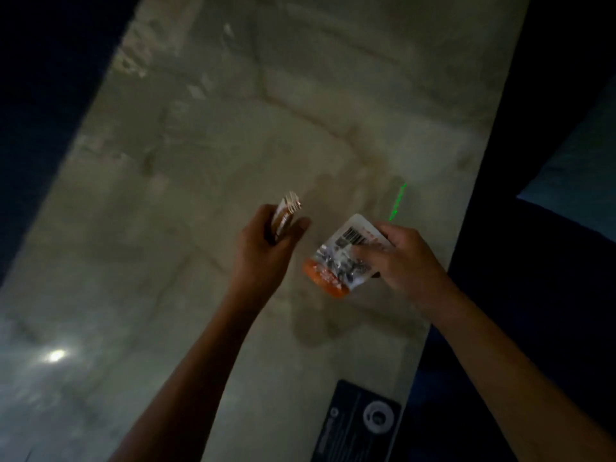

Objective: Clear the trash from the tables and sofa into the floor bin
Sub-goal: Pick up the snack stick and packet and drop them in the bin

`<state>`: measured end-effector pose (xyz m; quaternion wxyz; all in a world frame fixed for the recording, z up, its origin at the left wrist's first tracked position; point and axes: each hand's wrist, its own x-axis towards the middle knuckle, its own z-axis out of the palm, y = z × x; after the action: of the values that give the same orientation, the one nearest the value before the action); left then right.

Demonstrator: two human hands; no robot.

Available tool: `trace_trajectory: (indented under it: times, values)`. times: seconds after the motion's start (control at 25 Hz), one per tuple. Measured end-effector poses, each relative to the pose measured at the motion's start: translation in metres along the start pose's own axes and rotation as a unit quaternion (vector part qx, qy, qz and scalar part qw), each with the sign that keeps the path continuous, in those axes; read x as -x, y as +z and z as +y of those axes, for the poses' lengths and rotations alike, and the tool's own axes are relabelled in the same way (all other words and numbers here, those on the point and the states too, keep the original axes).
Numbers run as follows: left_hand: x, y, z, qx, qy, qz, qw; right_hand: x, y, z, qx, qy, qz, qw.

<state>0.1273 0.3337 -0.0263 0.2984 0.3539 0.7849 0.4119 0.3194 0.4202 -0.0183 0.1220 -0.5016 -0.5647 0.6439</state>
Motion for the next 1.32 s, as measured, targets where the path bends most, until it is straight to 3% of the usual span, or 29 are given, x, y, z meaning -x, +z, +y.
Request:
trace_trajectory:
  times: [0.16, 0.28, 0.56, 0.76, 1.04, 1.32]
  values:
    - [0.083, -0.065, -0.01, 0.041, -0.062, -0.161, 0.984, 0.034, 0.04, 0.002, -0.062, 0.077, -0.115, 0.988]
    - [0.145, -0.101, -0.036, 0.045, -0.134, -0.196, 0.97, 0.064, 0.082, 0.003, -0.047, 0.101, -0.186, 0.976]
    - [0.277, -0.164, -0.082, 0.229, -0.147, -0.056, 0.961, 0.154, 0.207, 0.012, -0.047, 0.066, -0.209, 0.975]
    - [0.373, -0.227, -0.148, 0.337, -0.186, 0.06, 0.921, 0.253, 0.329, 0.058, -0.032, 0.014, -0.206, 0.978]
    - [0.504, -0.295, -0.25, 0.354, -0.19, 0.138, 0.905, 0.358, 0.456, 0.142, -0.024, 0.024, -0.243, 0.97]
    - [0.56, -0.254, -0.325, 0.308, -0.296, 0.191, 0.884, 0.364, 0.469, 0.2, 0.149, -0.005, -0.208, 0.967]
